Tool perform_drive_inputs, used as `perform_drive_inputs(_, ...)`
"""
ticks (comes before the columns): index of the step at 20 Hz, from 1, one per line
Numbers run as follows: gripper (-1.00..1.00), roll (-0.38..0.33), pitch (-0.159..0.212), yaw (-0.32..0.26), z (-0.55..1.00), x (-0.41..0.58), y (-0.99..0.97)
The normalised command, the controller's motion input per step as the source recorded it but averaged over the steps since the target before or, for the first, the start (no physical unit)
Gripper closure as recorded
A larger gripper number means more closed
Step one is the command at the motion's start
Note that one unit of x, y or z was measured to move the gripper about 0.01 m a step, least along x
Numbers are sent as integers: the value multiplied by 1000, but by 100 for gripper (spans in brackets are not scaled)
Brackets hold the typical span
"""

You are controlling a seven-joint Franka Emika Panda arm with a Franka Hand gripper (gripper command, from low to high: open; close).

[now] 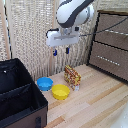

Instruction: Kindly move your gripper toward the top drawer's handle. With caution, hold the handle robustly using your gripper and pull open the top drawer. Let the handle go. Relocate your gripper to the bowl placed in the background. Gently hold the bowl using your gripper. Bring the gripper and the bowl to the ajar drawer. Softly release the bowl into it.

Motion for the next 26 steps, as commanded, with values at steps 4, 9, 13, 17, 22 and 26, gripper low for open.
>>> perform_drive_inputs(4,-100,-274,1,175,54,41,46)
perform_drive_inputs(9,-100,-305,-2,185,106,0,-29)
perform_drive_inputs(13,-100,-305,-2,184,109,0,-30)
perform_drive_inputs(17,-100,-318,0,170,91,0,-17)
perform_drive_inputs(22,-100,-360,2,128,99,73,1)
perform_drive_inputs(26,-100,-371,12,116,113,87,15)
